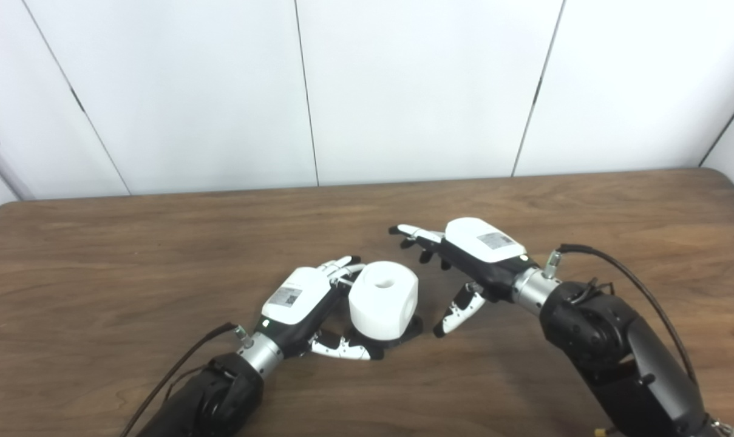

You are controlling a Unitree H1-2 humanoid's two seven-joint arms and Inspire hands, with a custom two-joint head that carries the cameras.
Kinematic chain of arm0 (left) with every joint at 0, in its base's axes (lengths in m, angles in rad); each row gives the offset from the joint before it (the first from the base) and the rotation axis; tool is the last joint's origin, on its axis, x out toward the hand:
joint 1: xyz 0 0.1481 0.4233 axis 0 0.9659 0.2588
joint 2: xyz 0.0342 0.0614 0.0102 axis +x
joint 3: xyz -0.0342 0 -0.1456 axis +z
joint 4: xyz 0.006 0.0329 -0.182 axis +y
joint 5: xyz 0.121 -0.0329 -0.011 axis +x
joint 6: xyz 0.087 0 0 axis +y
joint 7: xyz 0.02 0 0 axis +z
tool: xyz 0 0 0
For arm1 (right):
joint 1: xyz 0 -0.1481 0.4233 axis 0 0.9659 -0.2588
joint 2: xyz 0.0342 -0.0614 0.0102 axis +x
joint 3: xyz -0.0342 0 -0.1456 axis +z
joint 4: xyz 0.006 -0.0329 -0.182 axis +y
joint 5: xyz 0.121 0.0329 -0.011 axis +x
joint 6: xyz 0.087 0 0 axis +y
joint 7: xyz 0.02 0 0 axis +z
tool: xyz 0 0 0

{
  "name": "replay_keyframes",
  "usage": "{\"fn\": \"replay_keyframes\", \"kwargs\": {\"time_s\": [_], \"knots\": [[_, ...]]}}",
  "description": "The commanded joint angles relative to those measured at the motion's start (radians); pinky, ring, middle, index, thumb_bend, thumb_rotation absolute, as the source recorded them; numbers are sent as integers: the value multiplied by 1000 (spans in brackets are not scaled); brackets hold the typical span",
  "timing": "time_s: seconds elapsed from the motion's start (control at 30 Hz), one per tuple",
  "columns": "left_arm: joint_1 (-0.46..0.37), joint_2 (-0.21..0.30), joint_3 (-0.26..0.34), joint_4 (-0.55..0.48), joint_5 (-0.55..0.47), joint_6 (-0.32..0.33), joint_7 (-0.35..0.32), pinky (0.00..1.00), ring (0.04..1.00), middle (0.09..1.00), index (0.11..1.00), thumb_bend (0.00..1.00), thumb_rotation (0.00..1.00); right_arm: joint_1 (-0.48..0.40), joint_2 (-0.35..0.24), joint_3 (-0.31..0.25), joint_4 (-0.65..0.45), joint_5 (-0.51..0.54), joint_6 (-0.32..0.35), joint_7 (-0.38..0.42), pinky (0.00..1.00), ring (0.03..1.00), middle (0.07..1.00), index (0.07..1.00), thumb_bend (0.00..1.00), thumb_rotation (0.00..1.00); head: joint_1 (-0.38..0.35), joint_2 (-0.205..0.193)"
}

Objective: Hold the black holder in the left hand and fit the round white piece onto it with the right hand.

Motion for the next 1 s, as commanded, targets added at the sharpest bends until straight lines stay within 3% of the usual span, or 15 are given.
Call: {"fn": "replay_keyframes", "kwargs": {"time_s": [0.0,0.2,0.37,0.57,0.73,0.97], "knots": [[50,13,-52,55,62,16,-107,910,945,878,484,524,58,-20,-15,-15,-36,12,-21,-16,564,723,842,931,890,56,-1,1],[46,14,-51,50,63,20,-110,909,946,874,484,524,58,-30,-29,-21,-35,27,-24,-10,539,682,843,947,869,43,-2,0],[43,14,-50,46,62,30,-120,913,954,877,484,524,58,-49,-43,-29,-30,45,-18,2,573,722,847,954,836,43,-5,-5],[42,17,-45,56,61,17,-108,906,949,876,484,524,57,-61,-49,-88,-5,81,-25,-31,533,693,817,852,796,0,-5,-8],[46,24,-39,50,55,17,-111,907,947,876,484,524,57,-59,-45,-155,33,113,-57,-117,549,704,764,740,758,0,2,-10],[49,39,-27,53,55,9,-102,909,941,866,484,524,58,-51,-8,-247,74,158,-40,-240,459,625,725,703,725,0,3,-9]]}}
